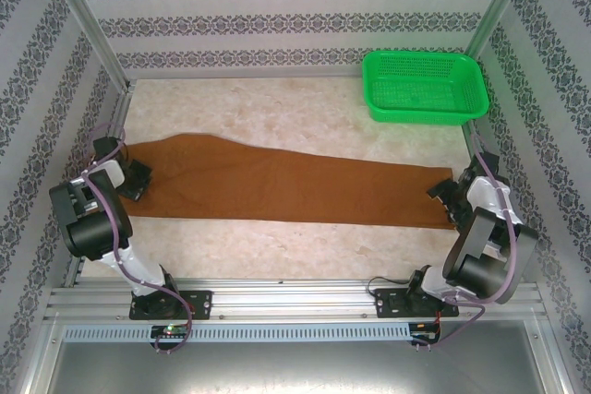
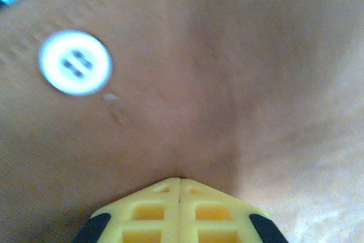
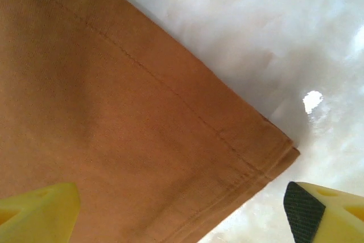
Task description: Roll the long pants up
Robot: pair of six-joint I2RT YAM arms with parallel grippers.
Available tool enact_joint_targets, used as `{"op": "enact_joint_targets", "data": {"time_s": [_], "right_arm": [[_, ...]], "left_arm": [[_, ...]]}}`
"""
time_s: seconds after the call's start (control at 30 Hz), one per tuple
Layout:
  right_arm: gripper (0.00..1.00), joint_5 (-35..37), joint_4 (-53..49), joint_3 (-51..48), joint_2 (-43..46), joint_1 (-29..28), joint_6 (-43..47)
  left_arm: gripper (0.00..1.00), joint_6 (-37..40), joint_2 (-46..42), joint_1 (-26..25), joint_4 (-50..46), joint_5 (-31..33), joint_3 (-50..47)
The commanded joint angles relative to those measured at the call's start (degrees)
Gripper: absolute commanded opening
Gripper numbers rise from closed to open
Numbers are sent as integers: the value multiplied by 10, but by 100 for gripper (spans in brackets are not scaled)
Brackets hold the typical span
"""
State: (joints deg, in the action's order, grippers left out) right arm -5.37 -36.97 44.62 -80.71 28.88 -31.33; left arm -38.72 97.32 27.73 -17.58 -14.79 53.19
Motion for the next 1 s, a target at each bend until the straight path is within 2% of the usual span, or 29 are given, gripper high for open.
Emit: {"op": "enact_joint_targets", "data": {"time_s": [0.0,0.1,0.2,0.27,0.3,0.33,0.37,0.57,0.63,0.7,0.73,0.77,0.8,0.83,0.97], "right_arm": [[94,-28,41,7,-44,-6,-10],[94,-11,45,30,-96,-26,-11],[93,9,39,43,-111,-38,-12],[82,14,38,49,-117,-37,-8],[56,16,38,50,-120,-39,-2],[13,22,38,52,-124,-40,0],[0,30,32,55,-129,-36,-3],[0,55,43,38,-95,-7,-9],[0,43,43,38,-83,5,-7],[42,32,30,48,-88,4,-2],[55,28,21,53,-91,3,0],[73,25,14,56,-90,-1,3],[83,32,8,56,-86,-6,3],[89,41,8,52,-80,-12,3],[91,38,25,30,-78,-17,3]], "left_arm": [[0,23,-33,-18,-37,24,11],[0,28,-39,-19,-45,25,14],[0,30,-38,-20,-47,23,18],[0,28,-37,-19,-43,19,20],[0,28,-36,-19,-41,17,20],[0,28,-33,-19,-40,18,21],[0,29,-31,-19,-39,17,21],[0,29,-22,-19,-28,9,14],[0,30,-20,-19,-27,10,16],[0,29,-19,-20,-26,11,15],[0,30,-18,-20,-25,12,15],[0,30,-16,-20,-24,11,16],[0,30,-15,-20,-24,11,16],[0,29,-14,-20,-23,11,16],[0,28,-7,-23,-20,8,19]]}}
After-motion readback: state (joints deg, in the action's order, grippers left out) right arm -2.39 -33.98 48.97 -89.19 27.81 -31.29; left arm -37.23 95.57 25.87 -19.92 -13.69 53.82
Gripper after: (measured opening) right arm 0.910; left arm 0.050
